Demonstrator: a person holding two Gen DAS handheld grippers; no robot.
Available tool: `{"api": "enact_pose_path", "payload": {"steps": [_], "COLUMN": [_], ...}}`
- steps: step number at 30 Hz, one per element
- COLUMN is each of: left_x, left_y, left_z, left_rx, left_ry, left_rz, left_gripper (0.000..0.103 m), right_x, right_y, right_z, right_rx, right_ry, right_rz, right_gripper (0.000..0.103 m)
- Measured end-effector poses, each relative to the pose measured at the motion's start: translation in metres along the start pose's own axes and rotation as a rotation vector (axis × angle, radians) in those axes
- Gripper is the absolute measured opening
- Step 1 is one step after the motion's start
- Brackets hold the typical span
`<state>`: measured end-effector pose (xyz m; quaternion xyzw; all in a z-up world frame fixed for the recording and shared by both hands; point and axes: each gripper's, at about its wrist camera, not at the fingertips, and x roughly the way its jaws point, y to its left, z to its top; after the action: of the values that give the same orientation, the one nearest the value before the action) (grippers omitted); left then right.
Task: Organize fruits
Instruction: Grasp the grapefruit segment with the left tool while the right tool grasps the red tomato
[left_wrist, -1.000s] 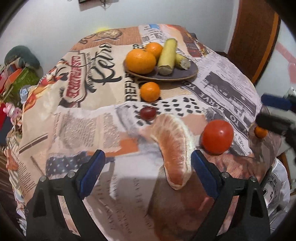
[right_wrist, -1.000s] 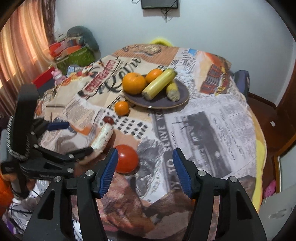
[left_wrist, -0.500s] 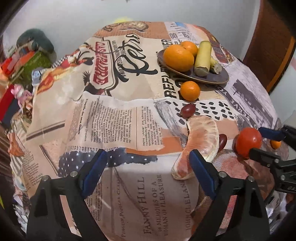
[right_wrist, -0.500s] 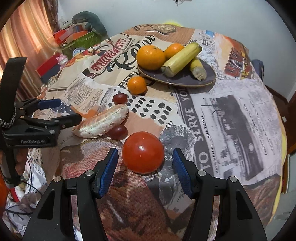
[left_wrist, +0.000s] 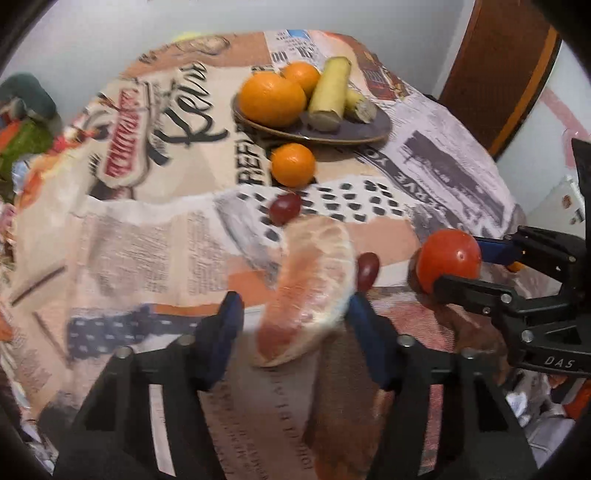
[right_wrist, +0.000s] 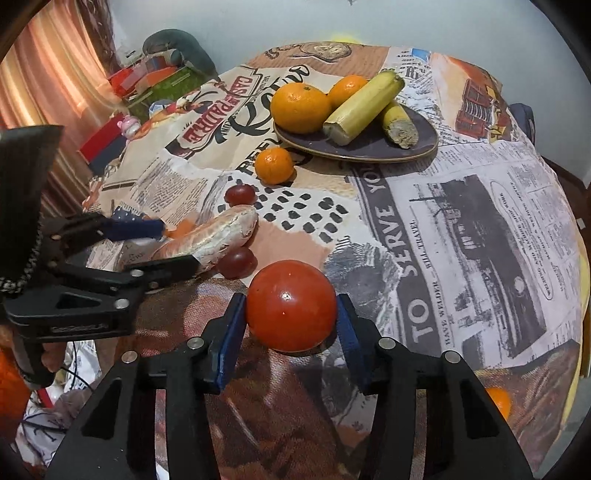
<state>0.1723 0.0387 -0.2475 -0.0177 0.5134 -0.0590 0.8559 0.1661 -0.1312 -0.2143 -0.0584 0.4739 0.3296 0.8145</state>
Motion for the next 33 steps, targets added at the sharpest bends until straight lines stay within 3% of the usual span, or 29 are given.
{"api": "enact_pose_path", "payload": {"steps": [9,13,18,25,33], "left_x": [0.016,0.021,0.023,0.012,-0.019], "left_y": [-0.001,0.013,0.015,0.017,0.020], "left_z": [0.013,0.018,0.020,0.016,0.018], "left_rx": [0.003,-0.052,-0.084,-0.099,-0.100], "left_ry": [0.020,0.016,0.005,-0.020,-0.106], "left_rz": [-0.007,-0.025,-0.023,-0.012,0.021], "left_gripper": [0.057,0.057,0.050,0.048,0.046], "right_x": [-0.005,-0.003,-0.004,-0.015,-0.025], "right_y": [-0.014,-0.014,-0.015,-0.021,-0.029], "right_z": [0.001,0.001,0.002,0.006,0.017], "right_rx": [0.031,0.034,0.038,0.049,0.055], "right_ry": [-0.015,-0.014,-0.020,-0.053,-0.090], "right_rz": [-0.002,0.003,0.003,-0.009,-0.033], "right_gripper": [0.045,0.045,0.045,0.045,0.045]}}
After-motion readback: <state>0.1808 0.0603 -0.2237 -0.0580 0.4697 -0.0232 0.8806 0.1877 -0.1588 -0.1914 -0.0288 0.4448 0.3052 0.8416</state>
